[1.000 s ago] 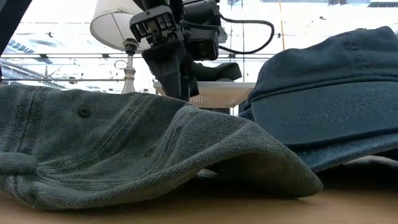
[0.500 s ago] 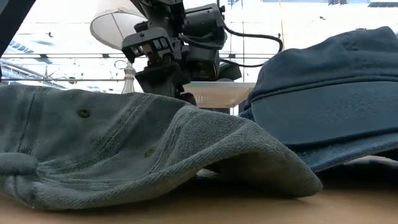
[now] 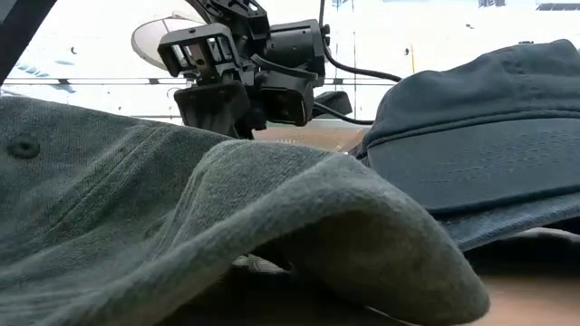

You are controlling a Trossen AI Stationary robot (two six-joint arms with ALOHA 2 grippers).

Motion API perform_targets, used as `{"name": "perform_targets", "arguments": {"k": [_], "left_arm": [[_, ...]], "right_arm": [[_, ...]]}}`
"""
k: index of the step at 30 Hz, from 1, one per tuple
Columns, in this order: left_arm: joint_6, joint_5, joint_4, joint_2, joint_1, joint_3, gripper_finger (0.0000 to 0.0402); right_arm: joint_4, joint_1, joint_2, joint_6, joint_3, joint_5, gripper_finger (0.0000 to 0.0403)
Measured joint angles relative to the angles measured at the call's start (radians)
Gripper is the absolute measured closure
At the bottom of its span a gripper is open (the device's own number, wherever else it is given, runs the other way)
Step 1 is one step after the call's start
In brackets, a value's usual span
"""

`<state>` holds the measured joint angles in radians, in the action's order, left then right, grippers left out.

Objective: Pick & Place hat
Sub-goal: Stack the black cap on top of the other black caps on the shelf

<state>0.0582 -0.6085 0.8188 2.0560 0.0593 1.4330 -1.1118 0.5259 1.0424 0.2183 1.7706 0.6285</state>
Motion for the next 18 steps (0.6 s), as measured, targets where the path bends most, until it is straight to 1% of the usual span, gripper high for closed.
{"name": "perform_targets", "arguments": {"k": [2,5,10,14,16,18], "left_arm": [[-0.001,-0.004,0.001,0.0,0.0,0.0,0.0211],[-0.002,-0.029,0.0,0.0,0.003,0.0,0.024],[0.022,-0.046,-0.005,0.0,0.017,0.0,0.0311],[0.023,-0.057,-0.008,0.0,0.021,0.0,0.0376],[0.012,-0.066,-0.007,0.0,0.016,0.0,0.039],[0.006,-0.077,-0.007,0.0,0.01,0.0,0.039]], "right_arm": [[0.0,0.0,0.0,-0.005,0.0,0.0,0.0179],[0.0,0.0,0.0,-0.006,0.0,0.001,0.0179],[0.0,0.0,0.002,-0.006,0.0,0.002,0.0179],[0.0,0.0,0.002,-0.007,0.0,0.003,0.0179],[0.0,0.0,0.002,-0.018,0.0,0.008,0.0179],[0.0,0.0,0.002,-0.021,0.0,0.032,0.0179]]}}
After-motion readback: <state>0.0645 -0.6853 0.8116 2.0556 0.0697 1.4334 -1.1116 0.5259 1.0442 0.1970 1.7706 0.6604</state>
